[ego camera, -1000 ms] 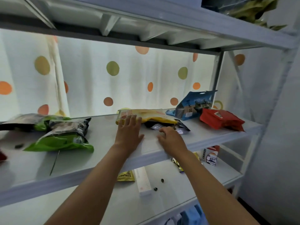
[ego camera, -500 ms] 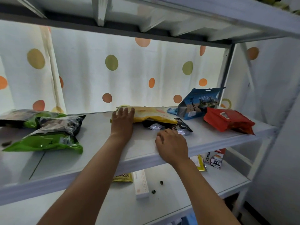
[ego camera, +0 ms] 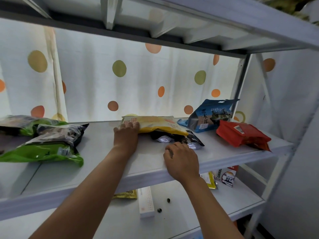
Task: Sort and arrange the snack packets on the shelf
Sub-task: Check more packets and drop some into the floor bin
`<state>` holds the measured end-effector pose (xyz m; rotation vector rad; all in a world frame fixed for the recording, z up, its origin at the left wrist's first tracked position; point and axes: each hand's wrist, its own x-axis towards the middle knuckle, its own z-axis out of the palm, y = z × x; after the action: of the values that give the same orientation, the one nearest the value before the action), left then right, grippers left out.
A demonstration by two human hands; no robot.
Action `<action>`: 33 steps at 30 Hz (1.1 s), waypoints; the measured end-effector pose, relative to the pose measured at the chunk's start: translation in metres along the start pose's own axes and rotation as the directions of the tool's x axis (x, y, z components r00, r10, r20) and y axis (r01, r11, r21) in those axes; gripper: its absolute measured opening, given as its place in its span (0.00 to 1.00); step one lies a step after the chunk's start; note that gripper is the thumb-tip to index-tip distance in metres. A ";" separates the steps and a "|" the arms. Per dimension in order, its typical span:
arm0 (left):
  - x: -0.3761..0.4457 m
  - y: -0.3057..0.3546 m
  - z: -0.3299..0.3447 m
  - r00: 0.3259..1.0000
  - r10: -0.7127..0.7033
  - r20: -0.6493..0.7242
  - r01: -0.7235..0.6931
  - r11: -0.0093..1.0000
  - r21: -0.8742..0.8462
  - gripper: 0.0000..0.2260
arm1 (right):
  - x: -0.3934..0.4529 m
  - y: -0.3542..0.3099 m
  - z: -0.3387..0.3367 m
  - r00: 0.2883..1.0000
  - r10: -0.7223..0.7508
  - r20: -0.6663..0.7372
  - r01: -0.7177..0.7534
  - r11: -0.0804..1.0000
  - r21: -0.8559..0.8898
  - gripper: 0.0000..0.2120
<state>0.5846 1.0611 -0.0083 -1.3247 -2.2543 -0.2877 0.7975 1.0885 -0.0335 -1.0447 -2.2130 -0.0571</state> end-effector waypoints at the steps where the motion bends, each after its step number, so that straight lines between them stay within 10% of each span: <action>1: 0.000 0.000 -0.001 1.000 0.002 -0.014 -0.002 1.000 0.007 0.21 | 0.000 0.000 0.000 1.000 0.000 -0.002 0.000 1.000 -0.006 0.14; 33: -0.010 -0.035 -0.160 0.958 -0.082 -0.276 -0.012 0.947 -0.322 0.13 | 0.006 -0.001 -0.004 0.989 -0.034 0.147 0.054 0.990 -0.132 0.14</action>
<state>0.6086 0.9682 0.1255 -1.2998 -2.0434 -0.8364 0.7969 1.0904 -0.0265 -1.1039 -2.3914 -0.1586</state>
